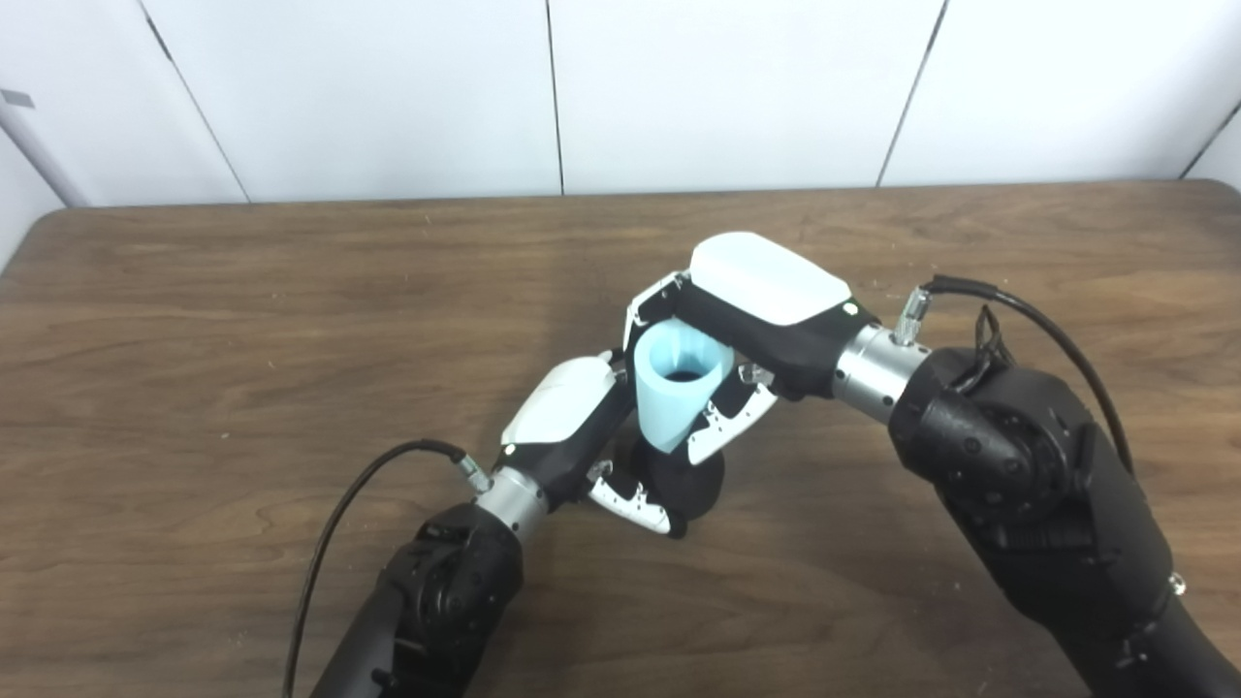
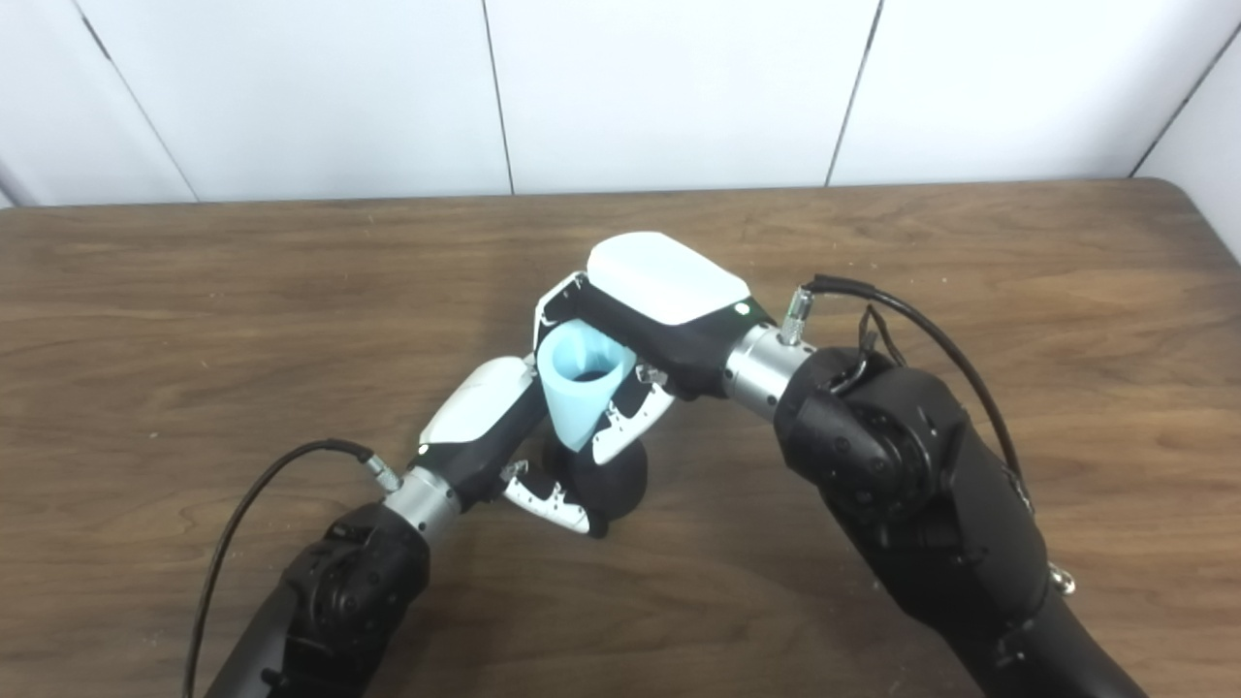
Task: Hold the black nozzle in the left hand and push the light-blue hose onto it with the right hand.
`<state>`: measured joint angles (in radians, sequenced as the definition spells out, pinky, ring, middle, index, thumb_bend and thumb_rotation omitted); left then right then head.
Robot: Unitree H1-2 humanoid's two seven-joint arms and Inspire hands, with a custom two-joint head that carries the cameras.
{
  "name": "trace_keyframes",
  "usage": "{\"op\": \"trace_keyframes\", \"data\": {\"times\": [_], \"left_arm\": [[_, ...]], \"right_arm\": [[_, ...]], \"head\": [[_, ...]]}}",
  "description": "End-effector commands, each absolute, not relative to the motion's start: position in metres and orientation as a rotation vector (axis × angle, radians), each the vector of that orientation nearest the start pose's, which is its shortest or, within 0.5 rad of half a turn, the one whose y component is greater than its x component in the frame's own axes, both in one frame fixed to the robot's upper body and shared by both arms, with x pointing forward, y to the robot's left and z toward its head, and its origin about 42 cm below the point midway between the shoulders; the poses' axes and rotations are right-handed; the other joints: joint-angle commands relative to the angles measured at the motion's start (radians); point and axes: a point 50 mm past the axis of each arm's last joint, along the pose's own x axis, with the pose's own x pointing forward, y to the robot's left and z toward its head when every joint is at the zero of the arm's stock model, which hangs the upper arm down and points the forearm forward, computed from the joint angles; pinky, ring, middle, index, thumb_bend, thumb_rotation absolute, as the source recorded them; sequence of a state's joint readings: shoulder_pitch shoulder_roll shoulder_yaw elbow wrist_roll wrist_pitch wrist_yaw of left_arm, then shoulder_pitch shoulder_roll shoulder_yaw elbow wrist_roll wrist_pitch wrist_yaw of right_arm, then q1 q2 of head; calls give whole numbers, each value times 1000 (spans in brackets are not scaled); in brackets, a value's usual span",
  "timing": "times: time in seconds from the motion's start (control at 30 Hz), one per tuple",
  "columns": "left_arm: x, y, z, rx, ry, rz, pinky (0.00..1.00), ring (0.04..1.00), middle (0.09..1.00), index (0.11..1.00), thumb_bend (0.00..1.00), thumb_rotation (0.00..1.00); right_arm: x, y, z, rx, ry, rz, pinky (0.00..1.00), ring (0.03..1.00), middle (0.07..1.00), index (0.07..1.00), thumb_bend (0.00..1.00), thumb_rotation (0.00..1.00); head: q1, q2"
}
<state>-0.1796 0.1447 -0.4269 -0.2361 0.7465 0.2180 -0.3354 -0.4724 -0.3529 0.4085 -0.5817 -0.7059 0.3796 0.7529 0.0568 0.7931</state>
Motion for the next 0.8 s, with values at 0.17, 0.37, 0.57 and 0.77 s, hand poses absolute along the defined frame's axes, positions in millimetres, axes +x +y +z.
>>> {"op": "trace_keyframes", "data": {"times": [0.17, 0.37, 0.57, 0.77], "left_arm": [[303, 127, 168, 953, -149, -534, 1000, 617, 500, 476, 522, 0], [304, 127, 168, 961, -150, -536, 1000, 623, 499, 476, 522, 0], [305, 127, 170, 968, -160, -537, 1000, 685, 527, 448, 517, 0], [305, 127, 168, 980, -167, -534, 1000, 784, 515, 450, 520, 0]], "right_arm": [[308, -160, 288, -1350, -329, 731, 850, 822, 750, 678, 786, 342], [305, -158, 286, -1381, -352, 743, 999, 948, 852, 754, 860, 510], [303, -158, 291, -1391, -401, 730, 1000, 999, 905, 797, 867, 636], [302, -160, 290, -1392, -395, 720, 1000, 1000, 897, 799, 811, 734]], "head": [[-1, 1], [-3, 0], [-5, 1], [-2, -1]]}}
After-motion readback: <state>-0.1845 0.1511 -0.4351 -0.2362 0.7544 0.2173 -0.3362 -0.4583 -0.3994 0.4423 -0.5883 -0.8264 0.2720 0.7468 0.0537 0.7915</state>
